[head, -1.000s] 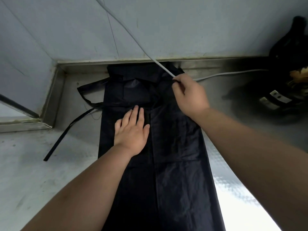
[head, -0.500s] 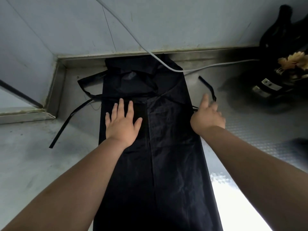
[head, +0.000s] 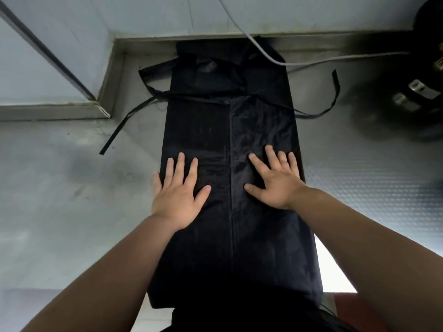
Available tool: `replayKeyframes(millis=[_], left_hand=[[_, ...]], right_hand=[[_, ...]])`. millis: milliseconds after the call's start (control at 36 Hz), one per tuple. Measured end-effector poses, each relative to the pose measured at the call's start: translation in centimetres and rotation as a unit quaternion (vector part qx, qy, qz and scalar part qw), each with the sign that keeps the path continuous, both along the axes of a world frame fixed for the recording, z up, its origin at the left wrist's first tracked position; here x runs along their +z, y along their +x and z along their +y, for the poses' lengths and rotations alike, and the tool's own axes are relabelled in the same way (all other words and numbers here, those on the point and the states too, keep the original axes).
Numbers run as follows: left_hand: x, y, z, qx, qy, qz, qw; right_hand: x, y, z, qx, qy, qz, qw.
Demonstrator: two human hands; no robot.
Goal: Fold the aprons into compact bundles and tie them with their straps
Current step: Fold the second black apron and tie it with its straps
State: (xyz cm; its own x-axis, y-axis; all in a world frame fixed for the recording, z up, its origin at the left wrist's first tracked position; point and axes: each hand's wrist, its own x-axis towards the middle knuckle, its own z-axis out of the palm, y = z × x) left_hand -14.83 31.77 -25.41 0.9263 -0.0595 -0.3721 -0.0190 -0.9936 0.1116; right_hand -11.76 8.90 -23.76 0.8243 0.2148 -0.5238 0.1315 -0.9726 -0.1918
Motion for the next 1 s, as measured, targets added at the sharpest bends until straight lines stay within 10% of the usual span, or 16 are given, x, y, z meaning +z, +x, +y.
replayKeyframes(millis=[417, 1000], left_hand=[[-0.2, 4.5, -0.8, -0.025, -0.023, -0.102, 0.994], [-0.1, -12.4, -1.8, -0.023, -0.100, -0.155, 0.983]], right_hand=[[0.4, 2.1, 0.9, -0.047, 0.002, -0.170, 0.984], [1.5, -11.8, 1.0, 0.019, 0.030, -0.062, 0.997]])
